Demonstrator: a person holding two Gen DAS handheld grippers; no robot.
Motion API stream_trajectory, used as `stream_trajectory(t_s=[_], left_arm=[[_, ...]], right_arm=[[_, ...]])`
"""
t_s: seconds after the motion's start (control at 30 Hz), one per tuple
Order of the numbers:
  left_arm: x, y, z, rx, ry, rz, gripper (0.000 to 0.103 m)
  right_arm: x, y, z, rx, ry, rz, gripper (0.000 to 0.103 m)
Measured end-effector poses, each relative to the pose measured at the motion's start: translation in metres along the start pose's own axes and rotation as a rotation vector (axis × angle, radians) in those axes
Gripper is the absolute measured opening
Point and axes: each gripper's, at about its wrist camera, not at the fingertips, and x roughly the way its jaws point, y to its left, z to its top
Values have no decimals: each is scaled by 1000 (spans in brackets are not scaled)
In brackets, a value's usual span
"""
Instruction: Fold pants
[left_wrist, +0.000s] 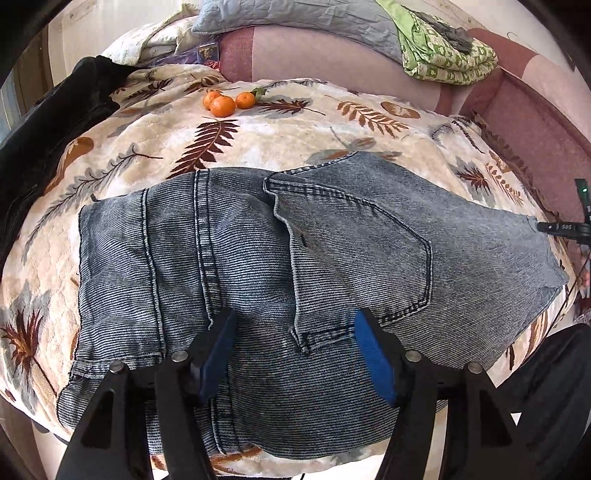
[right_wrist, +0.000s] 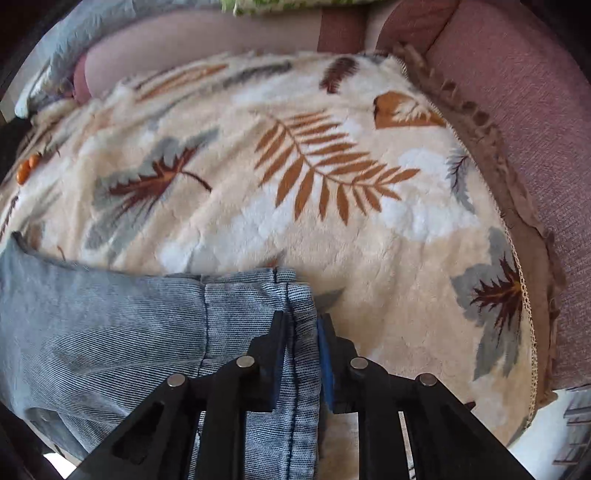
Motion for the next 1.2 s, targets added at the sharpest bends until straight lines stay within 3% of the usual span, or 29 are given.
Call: stream_trajectory(t_s=[0.03,0.1,0.2,0.33,0.53,0.6,0.63,0.7,0.73,0.8,0.9,0.97,1.0,1.03,1.1,1.13,1.17,1.2], left_arm=[[0,-2,-1,9,-4,10,69],[1,-4,-1,13,-9,14,72],[1,-5,-1,11,-12,23,73],[-1,-4,1,-16,-24,20,74],[-11,-1,-1,-40,-74,27,74],[-14,2,-2,-52,-87,21,74],[-16,3,-2,-60,-95,20,74],[-16,4,-3,-62,-103,47,74],[-15,4,-3,-59,-102,56,74],[-15,5,-4,-51,-99,56,74],[-14,9,-6,-53,-97,75,74],[-12,11,-5,-60,-94,80,76],[-12,12,-5,-65,-93,83,77],[-11,12,-4,-72,-89,83,78],[-12,13,-4,-81,-92,82,78],[-12,12,-4,-78,-95,83,78],[-13,12,-4,-75,-97,85,78],[-13,13,-4,-75,-98,86,78]], right_arm=[[-13,-12,-6,84,-28,63,47],[-38,-31,-25,216,-82,122,66],[-65,-49,-56,336,-66,243,66],[-62,-62,-100,526,30,409,66],[-39,-53,-117,617,81,484,64],[-34,-46,-111,600,76,461,60],[-30,-43,-107,587,80,440,53],[-23,-37,-101,546,99,395,23],[-25,-35,-99,513,96,363,16],[-40,-23,-91,406,55,304,13],[-72,-7,-80,247,-12,198,13],[-63,-2,-77,121,35,84,13],[-43,-8,-79,126,102,75,14],[-23,-18,-83,179,160,112,21],[-26,-32,-86,253,107,176,24],[-33,-34,-86,275,97,191,30],[-40,-34,-87,280,78,190,46],[-49,-32,-86,269,51,163,51]])
